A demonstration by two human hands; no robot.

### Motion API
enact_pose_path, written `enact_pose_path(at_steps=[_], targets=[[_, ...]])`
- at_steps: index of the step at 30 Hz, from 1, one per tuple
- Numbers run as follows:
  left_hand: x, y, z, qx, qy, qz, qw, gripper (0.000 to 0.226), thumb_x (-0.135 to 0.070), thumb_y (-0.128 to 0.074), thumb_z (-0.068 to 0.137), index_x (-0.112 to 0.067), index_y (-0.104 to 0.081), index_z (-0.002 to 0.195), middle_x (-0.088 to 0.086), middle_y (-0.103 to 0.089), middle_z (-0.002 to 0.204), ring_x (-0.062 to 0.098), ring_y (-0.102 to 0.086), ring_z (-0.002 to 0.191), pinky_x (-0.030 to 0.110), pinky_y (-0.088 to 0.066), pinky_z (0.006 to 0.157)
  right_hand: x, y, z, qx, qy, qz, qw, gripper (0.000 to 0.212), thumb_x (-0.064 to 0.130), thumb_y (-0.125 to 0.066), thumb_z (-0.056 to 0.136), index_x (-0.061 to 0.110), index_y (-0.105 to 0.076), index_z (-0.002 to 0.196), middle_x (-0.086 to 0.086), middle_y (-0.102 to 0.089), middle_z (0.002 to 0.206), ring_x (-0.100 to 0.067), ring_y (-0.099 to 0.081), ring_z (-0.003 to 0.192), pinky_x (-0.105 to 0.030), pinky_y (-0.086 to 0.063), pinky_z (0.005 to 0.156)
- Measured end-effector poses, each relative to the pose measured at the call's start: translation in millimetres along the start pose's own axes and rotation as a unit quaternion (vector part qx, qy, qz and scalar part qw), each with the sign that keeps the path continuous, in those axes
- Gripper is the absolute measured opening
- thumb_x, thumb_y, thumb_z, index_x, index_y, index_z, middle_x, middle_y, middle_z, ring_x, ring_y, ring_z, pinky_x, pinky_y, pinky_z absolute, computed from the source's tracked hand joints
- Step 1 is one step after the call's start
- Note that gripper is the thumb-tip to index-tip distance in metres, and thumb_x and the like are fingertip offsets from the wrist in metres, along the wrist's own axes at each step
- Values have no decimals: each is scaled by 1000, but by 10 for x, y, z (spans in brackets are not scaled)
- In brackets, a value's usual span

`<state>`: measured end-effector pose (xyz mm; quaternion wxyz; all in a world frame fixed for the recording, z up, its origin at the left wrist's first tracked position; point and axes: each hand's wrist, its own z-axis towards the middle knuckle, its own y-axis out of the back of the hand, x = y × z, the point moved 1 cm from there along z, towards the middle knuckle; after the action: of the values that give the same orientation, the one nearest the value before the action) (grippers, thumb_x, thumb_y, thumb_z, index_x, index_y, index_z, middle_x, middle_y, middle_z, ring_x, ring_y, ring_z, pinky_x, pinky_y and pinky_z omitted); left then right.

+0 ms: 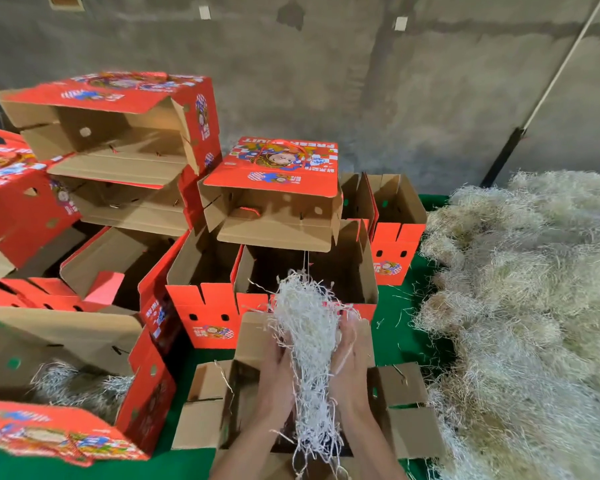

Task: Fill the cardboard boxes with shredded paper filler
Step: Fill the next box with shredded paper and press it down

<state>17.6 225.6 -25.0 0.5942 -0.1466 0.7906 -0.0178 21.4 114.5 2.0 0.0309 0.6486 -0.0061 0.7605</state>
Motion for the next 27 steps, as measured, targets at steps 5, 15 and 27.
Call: enact_pose_path(at_steps=[5,15,27], targets=[[-95,-26,-157,-50,-52,86,994,26,-8,-53,101,-28,-63,115,-13,-71,98,18,-67,94,11,-49,73,-36,-107,60,-33,4,102,994,9,43,-66,91,36,-67,87,10,-70,85,-13,-65,83,-21,-54,74],[-142,-183,-203,-123,-45,88,988,28,2,-49,101,-2,-57,128,-10,-73,98,14,-65,99,2,-45,63,-105,-242,-33,-109,-42,125,985,61,64,-74,76,7,-68,96,-7,-72,92,-38,-60,101,-42,-57,84],[-231,210,198,-164,16,52,985,38,6,-39,97,-11,-54,67,-1,-43,50,5,-38,39,18,-25,33,-147,-146,133,-121,-97,175,972,39,21,-53,102,-5,-58,74,-9,-48,68,-19,-42,64,-26,-40,56]])
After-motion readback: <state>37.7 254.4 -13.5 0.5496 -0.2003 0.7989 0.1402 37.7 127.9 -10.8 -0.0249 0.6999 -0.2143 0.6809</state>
